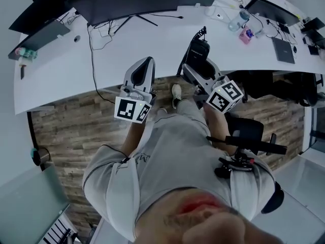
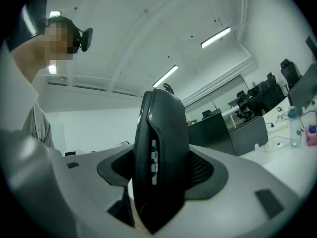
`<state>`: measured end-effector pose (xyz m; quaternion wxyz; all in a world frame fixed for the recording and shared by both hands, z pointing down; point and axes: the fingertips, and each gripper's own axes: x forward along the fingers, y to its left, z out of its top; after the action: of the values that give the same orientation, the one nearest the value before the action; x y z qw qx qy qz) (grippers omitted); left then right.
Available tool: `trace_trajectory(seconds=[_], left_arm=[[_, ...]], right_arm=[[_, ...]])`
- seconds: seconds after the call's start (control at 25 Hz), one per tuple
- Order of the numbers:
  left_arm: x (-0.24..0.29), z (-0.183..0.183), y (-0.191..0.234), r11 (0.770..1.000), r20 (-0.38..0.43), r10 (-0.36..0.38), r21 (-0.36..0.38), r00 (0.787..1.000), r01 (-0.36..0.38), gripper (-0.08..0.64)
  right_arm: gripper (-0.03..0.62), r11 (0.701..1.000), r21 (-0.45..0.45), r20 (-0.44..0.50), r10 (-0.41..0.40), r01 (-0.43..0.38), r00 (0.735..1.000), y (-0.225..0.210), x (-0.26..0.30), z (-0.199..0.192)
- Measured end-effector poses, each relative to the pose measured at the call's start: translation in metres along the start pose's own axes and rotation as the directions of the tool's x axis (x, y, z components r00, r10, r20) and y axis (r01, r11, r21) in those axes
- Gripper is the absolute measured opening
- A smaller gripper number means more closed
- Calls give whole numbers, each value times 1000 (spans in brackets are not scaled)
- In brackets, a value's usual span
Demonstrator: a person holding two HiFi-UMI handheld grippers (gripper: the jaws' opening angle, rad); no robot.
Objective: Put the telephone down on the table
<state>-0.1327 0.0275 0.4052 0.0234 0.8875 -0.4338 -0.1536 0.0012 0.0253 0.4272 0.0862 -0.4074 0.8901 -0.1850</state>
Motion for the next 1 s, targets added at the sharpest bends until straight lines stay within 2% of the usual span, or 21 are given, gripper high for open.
trace_trajectory(seconds=[0.28, 0.52, 0.72, 1.0], left_arm=[[17, 9, 22, 996, 17, 90, 14, 996, -90, 9], [37, 1, 23, 992, 15, 118, 46, 993, -118, 9], [101, -5, 47, 991, -23, 124, 57, 992, -122, 9], [163, -12, 56, 987, -28, 119, 108, 993, -115, 9]], right_arm=[[290, 996, 26, -16, 91, -90, 996, -26, 44, 7], [290, 988, 43, -17, 147, -147, 989, -45, 61, 11], [290, 984, 72, -8, 161, -160, 987, -88, 97, 39], [290, 980, 77, 37, 184, -186, 982, -137, 109, 66]])
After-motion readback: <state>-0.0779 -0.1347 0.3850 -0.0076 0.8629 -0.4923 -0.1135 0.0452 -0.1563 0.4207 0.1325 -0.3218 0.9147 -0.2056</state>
